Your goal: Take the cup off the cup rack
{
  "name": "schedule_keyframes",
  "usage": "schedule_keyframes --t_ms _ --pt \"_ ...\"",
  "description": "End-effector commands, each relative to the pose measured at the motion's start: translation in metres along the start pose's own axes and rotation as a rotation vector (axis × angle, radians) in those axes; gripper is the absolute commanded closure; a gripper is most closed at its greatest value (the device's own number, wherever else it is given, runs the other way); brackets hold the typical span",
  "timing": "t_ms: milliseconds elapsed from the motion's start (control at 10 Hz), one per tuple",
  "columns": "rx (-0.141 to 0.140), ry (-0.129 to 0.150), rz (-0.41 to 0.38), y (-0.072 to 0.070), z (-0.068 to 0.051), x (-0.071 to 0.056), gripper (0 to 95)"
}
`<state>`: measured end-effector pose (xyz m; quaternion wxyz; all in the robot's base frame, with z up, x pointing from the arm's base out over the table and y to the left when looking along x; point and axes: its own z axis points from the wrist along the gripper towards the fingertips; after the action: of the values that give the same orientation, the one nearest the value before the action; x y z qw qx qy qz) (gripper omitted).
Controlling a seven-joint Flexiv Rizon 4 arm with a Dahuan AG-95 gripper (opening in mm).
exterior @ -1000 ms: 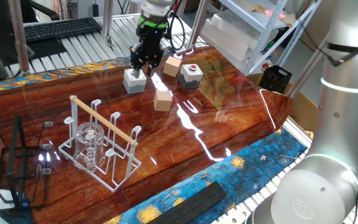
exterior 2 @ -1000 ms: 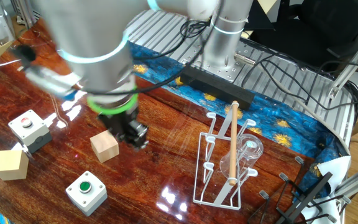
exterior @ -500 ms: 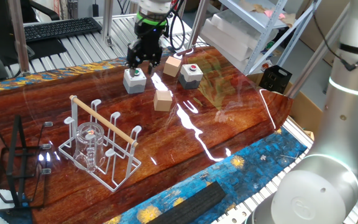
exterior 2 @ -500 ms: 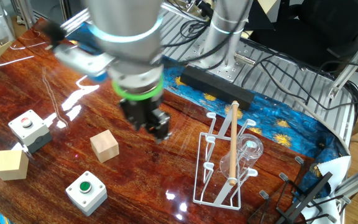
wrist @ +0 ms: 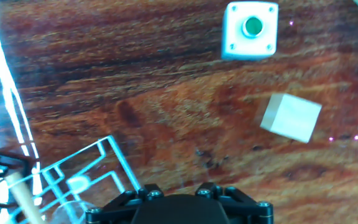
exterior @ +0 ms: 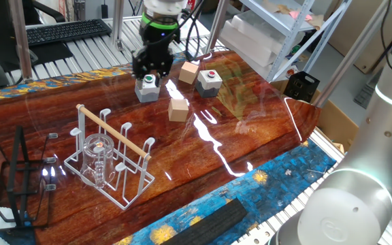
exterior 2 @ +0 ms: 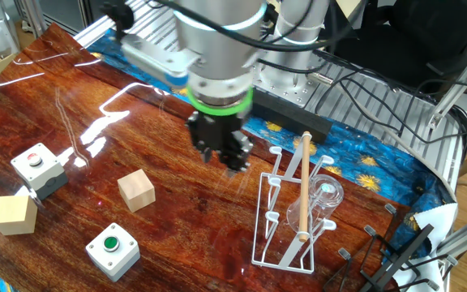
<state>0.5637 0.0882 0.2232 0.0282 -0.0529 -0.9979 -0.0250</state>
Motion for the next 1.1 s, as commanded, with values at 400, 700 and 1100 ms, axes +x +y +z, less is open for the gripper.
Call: schedule_keyframes --t_ms 400,700,1100 --pt "0.013 -0.003 0.057 0.038 -0.017 0.03 38.0" --pt "0.0 -0.002 0.059 0.06 -0.023 0.05 38.0" --pt "-0.01 -0.001 0.059 0.08 -0.026 0.081 19.0"
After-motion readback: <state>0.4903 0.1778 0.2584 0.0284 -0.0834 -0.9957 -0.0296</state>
